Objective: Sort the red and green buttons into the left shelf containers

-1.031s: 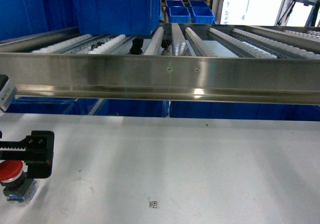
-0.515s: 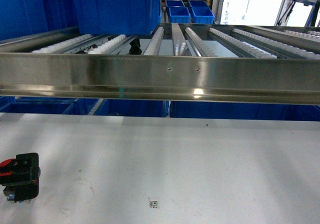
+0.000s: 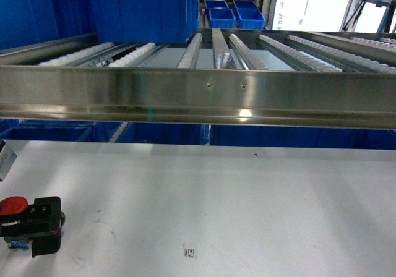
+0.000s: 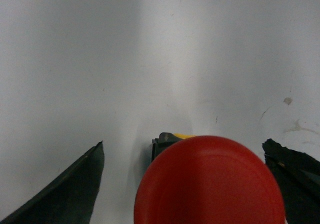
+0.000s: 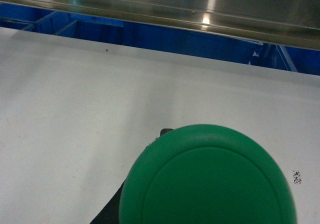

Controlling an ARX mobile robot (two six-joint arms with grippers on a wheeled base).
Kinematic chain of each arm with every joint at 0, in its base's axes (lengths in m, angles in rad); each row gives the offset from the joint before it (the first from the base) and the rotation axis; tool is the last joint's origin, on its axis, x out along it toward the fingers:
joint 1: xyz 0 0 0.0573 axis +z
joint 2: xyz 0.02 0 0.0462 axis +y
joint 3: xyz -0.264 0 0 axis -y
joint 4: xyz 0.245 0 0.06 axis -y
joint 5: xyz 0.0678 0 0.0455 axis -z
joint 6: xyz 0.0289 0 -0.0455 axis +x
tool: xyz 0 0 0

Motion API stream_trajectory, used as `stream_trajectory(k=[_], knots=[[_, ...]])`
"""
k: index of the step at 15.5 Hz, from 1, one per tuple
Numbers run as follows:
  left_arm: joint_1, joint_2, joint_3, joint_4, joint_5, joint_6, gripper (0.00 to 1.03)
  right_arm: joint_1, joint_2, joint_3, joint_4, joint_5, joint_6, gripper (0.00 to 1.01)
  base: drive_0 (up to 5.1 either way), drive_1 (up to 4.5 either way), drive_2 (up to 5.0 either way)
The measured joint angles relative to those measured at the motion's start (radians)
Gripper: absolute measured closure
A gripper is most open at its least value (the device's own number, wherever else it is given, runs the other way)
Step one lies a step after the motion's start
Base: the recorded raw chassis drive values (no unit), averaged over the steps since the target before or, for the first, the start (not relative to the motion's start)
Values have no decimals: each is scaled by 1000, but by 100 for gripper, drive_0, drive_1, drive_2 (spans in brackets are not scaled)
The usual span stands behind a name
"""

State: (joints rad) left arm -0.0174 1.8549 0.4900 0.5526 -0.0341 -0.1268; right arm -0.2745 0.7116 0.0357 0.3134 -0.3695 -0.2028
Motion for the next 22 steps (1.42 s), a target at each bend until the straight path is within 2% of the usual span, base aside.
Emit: stream_trajectory(k=[7,11,15,17,19,22], knots=[[-7,3,-20,2,-18,3,74,0,0,0,0,0,0,75,0,0,0],[-4,5,-31,47,-3,3,76,0,0,0,0,0,0,75,0,0,0],[14,-138,-91,225,20,12,76,0,0,0,0,0,0,75,0,0,0],[17,-278,-118,183,39,15,76,0,0,0,0,0,0,75,0,0,0],[5,-426,-129,93,50,23,77,0,0,0,0,0,0,75,0,0,0],[-57,-682,-129,-38,26,51,77,0,0,0,0,0,0,75,0,0,0]])
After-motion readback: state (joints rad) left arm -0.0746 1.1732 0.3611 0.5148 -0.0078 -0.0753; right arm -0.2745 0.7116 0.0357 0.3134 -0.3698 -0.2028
